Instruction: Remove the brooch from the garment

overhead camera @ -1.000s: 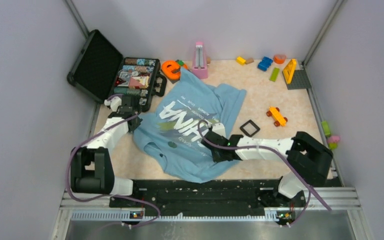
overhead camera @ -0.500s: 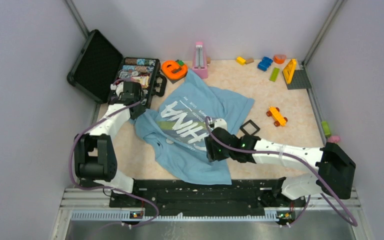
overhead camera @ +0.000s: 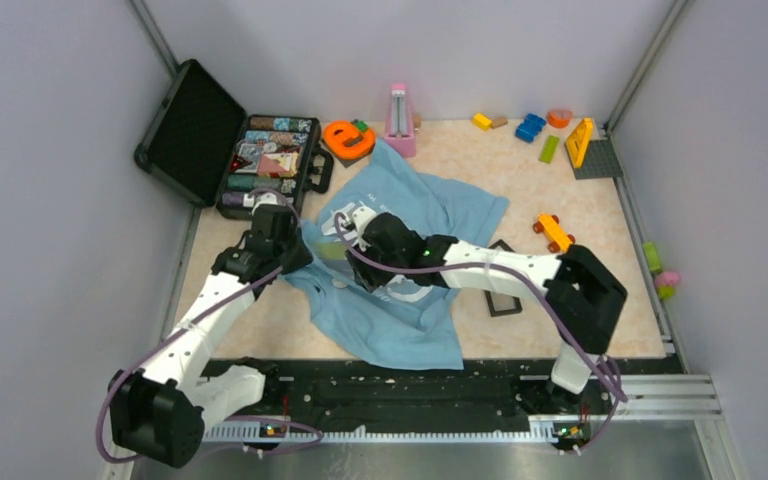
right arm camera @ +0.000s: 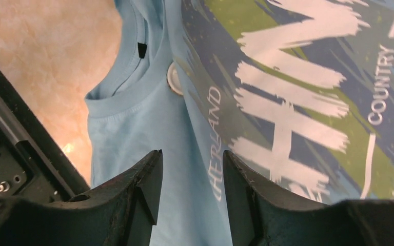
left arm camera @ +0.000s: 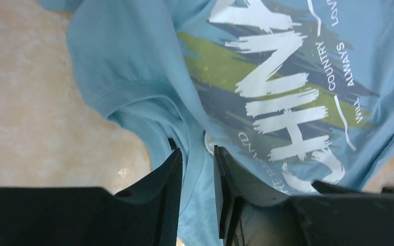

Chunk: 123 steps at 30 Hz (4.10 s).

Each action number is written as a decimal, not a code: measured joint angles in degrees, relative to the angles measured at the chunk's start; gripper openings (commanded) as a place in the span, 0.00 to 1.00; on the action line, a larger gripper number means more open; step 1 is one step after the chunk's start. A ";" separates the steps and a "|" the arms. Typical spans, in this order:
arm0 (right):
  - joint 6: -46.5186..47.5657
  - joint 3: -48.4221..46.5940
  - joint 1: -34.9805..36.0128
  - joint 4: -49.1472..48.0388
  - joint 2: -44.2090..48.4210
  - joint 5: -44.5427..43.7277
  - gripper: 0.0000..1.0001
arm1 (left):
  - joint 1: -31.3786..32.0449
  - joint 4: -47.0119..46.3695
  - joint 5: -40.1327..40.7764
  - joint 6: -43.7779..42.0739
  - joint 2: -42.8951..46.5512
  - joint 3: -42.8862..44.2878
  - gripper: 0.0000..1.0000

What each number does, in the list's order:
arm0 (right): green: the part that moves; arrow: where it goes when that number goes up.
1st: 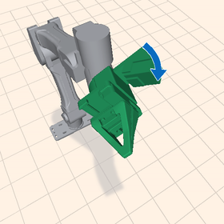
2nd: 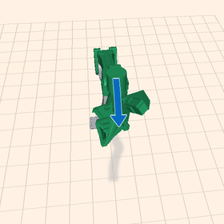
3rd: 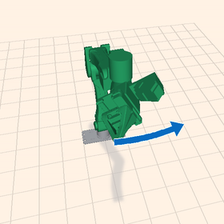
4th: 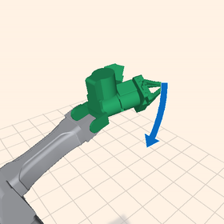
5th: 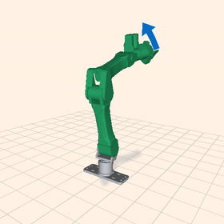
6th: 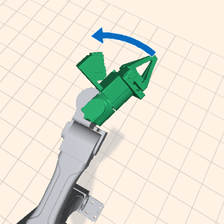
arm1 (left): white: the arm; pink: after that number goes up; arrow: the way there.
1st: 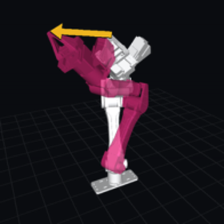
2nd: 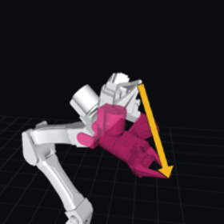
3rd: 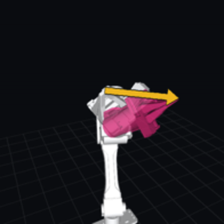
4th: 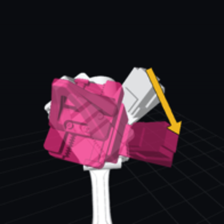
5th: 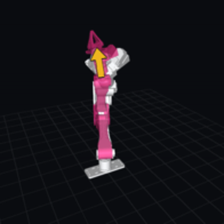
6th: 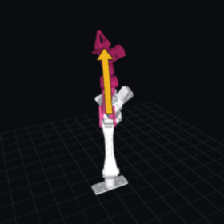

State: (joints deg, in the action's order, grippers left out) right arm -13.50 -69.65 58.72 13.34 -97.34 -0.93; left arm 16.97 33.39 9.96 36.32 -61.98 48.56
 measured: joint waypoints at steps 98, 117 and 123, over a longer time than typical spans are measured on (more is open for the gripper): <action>-8.07 17.70 -18.14 -20.13 -2.58 12.61 0.16 | 19.02 -18.27 7.43 -13.29 -33.57 7.69 0.67; -8.66 18.67 -19.04 -21.49 -0.87 12.63 0.15 | 18.08 -12.28 7.52 -11.37 -38.95 12.92 0.38; -8.61 18.67 -19.21 -21.49 0.48 13.44 0.15 | 17.62 -5.46 5.79 -12.26 -37.88 17.38 0.38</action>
State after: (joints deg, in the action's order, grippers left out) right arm -22.11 -50.98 39.51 -8.14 -96.86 12.51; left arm 34.59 27.92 15.75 24.05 -99.85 65.93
